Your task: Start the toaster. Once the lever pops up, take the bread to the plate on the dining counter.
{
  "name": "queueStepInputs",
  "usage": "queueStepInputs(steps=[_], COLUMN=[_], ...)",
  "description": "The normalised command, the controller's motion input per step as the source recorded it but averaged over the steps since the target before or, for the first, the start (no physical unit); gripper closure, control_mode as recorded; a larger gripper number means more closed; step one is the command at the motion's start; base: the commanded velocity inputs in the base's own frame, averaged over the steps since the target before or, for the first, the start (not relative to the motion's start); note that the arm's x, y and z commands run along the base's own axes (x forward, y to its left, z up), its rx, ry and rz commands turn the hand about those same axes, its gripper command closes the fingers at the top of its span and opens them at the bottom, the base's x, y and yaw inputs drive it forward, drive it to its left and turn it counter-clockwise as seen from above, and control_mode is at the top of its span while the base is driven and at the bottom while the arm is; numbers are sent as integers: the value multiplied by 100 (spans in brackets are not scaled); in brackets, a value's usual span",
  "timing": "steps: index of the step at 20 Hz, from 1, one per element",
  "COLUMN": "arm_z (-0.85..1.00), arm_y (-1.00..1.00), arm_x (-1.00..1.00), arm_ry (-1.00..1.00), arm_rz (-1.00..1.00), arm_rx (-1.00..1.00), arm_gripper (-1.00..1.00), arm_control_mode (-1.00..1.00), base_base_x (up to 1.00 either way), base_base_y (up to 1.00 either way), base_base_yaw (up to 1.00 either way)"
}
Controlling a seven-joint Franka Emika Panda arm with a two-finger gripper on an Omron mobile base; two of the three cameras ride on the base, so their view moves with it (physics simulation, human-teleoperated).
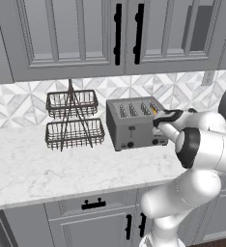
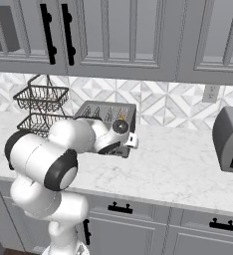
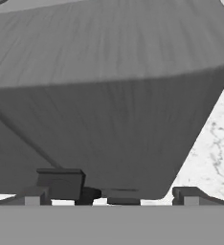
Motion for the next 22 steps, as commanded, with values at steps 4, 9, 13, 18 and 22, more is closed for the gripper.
queueStepInputs(steps=[4,9,13,18,22], arm_z=[20,43,54,66,57], arm_y=[0,-2,0,0,0], arm_x=[-36,-18,-13,-5,-1], arm_ry=[0,0,0,0,-4], arm_rz=[0,0,0,0,0], arm_rx=[0,1,0,0,0], arm_gripper=[-100,-100,-100,-100,-100], arm_control_mode=[-100,-100,-100,-100,-100], base_base_x=[0,0,0,0,0], base_base_y=[0,0,0,0,0], base_base_yaw=[0,0,0,0,0])
